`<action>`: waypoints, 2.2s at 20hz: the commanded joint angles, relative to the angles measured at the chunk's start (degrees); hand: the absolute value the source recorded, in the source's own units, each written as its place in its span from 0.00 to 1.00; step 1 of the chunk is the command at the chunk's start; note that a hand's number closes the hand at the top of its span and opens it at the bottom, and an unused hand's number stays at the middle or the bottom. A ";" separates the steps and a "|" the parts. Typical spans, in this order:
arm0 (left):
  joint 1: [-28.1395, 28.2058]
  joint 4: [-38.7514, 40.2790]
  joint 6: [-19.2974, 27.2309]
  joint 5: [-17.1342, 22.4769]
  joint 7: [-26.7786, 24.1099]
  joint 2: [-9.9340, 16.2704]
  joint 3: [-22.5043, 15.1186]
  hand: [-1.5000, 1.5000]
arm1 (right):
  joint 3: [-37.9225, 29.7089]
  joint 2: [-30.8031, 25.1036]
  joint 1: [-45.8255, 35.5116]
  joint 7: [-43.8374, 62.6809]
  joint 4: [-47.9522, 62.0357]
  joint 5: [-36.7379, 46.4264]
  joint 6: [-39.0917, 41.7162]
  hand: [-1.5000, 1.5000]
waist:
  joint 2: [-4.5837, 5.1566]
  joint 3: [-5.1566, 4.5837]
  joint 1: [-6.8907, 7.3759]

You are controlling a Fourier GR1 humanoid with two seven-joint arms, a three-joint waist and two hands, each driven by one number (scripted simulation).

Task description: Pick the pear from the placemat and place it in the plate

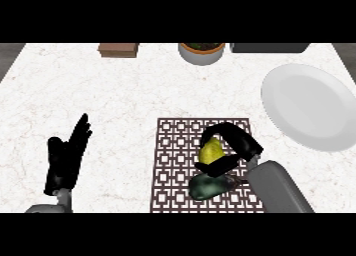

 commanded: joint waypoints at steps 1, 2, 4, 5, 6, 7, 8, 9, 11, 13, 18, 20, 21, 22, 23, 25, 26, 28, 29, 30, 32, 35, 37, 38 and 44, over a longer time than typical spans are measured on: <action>-3.41 0.55 -0.27 -0.19 1.67 -0.08 1.49 0.50 | -1.47 0.56 -0.32 -3.95 4.23 3.43 -5.06 1.00 | 0.28 0.10 0.00; -2.46 4.74 -0.30 -0.32 -2.35 -0.17 1.99 0.50 | 0.40 1.35 3.94 -2.04 0.58 5.07 -8.40 1.00 | 0.26 0.08 -0.25; 1.56 -7.02 -0.61 -0.36 4.70 -0.11 -0.77 0.50 | -1.82 2.26 1.30 2.25 0.23 5.19 -10.00 1.00 | 0.12 0.12 0.19; -1.20 0.52 -0.54 -0.23 0.03 0.17 1.38 0.50 | -2.84 -0.68 0.74 4.46 -0.66 6.61 -10.51 1.00 | 0.19 0.07 -0.26; -3.39 -0.54 -0.02 -1.11 3.02 -0.41 -0.07 0.50 | -5.27 -2.47 -5.67 5.54 4.23 8.05 -11.47 1.00 | 0.40 0.10 0.26; -0.62 -0.88 -0.14 -1.12 1.01 0.01 0.23 0.50 | -5.98 -4.89 -7.46 10.42 2.00 9.01 -10.04 1.00 | 0.21 0.05 0.29; -2.45 -0.21 0.02 -0.97 2.65 -1.19 -0.53 0.50 | -4.86 -5.30 -7.16 11.05 3.53 12.71 -13.85 1.00 | 0.32 0.05 0.13; -1.46 -0.17 0.18 -0.99 1.20 -0.72 0.15 0.50 | -5.28 -6.87 -9.46 13.80 5.75 15.17 -14.89 1.00 | 0.45 0.03 0.79; -0.71 -0.20 0.24 -1.23 0.41 -1.14 -0.33 0.50 | -5.25 -8.14 -12.61 18.94 6.10 19.67 -18.28 1.00 | 0.34 0.00 0.98; -1.62 -0.55 -0.85 -0.13 1.91 0.32 1.16 0.50 | -5.63 -8.37 -14.38 20.65 5.42 21.45 -19.95 1.00 | 0.25 0.06 0.56; -0.14 -0.50 0.43 -1.07 0.73 -1.64 0.20 0.50 | -6.24 -8.00 -15.28 24.95 -5.91 22.78 -20.92 1.00 | -0.01 0.06 -0.33; -0.68 0.22 0.66 -1.08 1.63 -1.62 0.52 0.50 | -8.36 -10.06 -11.14 23.81 -8.67 24.41 -28.16 1.00 | -0.05 0.08 -1.00; -1.21 0.89 1.32 -2.48 0.61 -1.15 0.44 0.50 | -8.88 -10.83 -16.35 28.45 -10.20 25.75 -25.15 1.00 | -0.11 0.03 -0.85; -0.84 0.28 0.32 -0.93 0.66 -0.92 1.27 0.50 | -8.58 -10.34 -15.08 31.05 -11.30 27.87 -26.51 1.00 | -0.07 0.04 -0.66; -0.21 1.37 -0.79 -0.63 -1.10 -0.12 1.66 0.50 | -11.86 -13.07 -14.77 29.25 -11.05 26.39 -27.50 1.00 | 0.04 0.05 -0.69; -0.01 0.58 -0.65 -0.82 -0.56 -0.36 1.64 0.50 | -8.72 -10.90 -10.38 35.94 -18.82 29.86 -24.88 1.00 | -0.05 0.06 -0.74; 0.45 0.81 -0.35 -0.69 -1.29 -1.28 1.38 0.50 | -14.19 -15.04 -11.22 31.09 -16.08 25.26 -24.24 1.00 | 0.10 0.08 -0.51; -0.71 -0.78 -1.64 -0.50 1.12 0.28 1.88 0.50 | -16.13 -14.93 -10.50 31.42 -14.17 25.59 -25.88 1.00 | 0.19 0.10 -0.19; 0.18 0.91 -0.99 -1.15 -1.54 -0.94 1.42 0.50 | -16.72 -15.02 -9.95 33.47 -16.67 24.27 -22.54 1.00 | 0.16 0.08 -0.30; -0.35 -2.17 -0.73 -1.77 2.04 -1.11 0.47 0.50 | -17.05 -14.24 -12.51 33.34 -13.48 26.28 -25.07 1.00 | 0.21 0.10 0.03; 0.96 -1.55 -1.07 -1.35 0.74 -1.36 0.73 0.50 | -21.05 -17.14 -15.81 30.16 -8.06 22.85 -23.42 1.00 | 0.30 0.10 0.32; -2.03 0.05 -3.83 0.57 2.51 0.54 2.87 0.50 | -22.51 -17.49 -15.57 28.81 -4.00 23.55 -25.73 1.00 | 0.33 0.11 0.31; -0.67 4.32 -2.36 -1.02 -4.65 -1.15 2.76 0.50 | -23.63 -18.11 -15.40 24.09 1.55 22.50 -27.67 1.00 | 0.41 0.10 0.33; -0.47 -2.65 -1.13 -1.68 2.85 -1.92 0.64 0.50 | -24.01 -19.22 -17.16 24.33 5.01 23.41 -27.33 1.00 | 0.40 0.13 0.65; -1.87 0.04 -1.40 -2.25 2.17 -2.46 0.89 0.50 | -25.26 -20.50 -22.60 20.82 18.64 23.87 -28.00 1.00 | 0.48 0.11 0.71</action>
